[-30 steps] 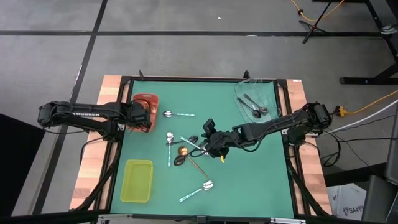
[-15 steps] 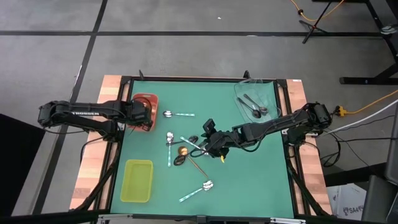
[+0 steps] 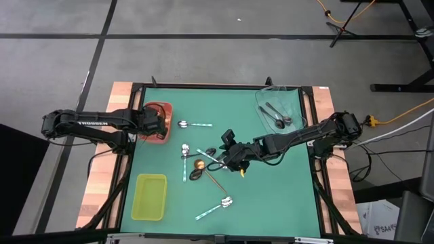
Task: Sort silverware by color (type)
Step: Put the gold spoon into the orange bin
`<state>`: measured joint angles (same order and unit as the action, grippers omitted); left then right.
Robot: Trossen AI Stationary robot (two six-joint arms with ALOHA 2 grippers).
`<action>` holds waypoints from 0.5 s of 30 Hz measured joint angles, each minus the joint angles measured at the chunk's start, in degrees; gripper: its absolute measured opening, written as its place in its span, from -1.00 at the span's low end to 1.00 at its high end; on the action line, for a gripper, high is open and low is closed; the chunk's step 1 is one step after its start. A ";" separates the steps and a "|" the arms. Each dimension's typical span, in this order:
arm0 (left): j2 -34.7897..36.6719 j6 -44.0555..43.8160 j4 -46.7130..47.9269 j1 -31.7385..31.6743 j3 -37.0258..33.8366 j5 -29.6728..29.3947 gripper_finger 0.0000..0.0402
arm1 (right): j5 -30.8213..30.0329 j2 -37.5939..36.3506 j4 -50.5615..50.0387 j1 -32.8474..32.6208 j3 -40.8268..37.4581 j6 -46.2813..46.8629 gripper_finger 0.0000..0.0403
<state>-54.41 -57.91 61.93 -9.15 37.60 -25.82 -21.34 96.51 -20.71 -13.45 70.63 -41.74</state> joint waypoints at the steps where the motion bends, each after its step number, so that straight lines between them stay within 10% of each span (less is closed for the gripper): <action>1: 0.00 0.00 -0.10 0.00 0.02 -0.03 -0.88 | 0.00 0.00 0.00 0.00 0.00 0.00 -0.38; 15: -0.02 -0.08 -2.99 0.02 -3.10 0.88 -0.87 | 0.00 0.00 0.00 0.00 0.00 0.11 -0.38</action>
<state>-54.43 -57.99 58.93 -9.13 34.50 -24.94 -21.34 96.51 -20.71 -13.45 70.63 -41.63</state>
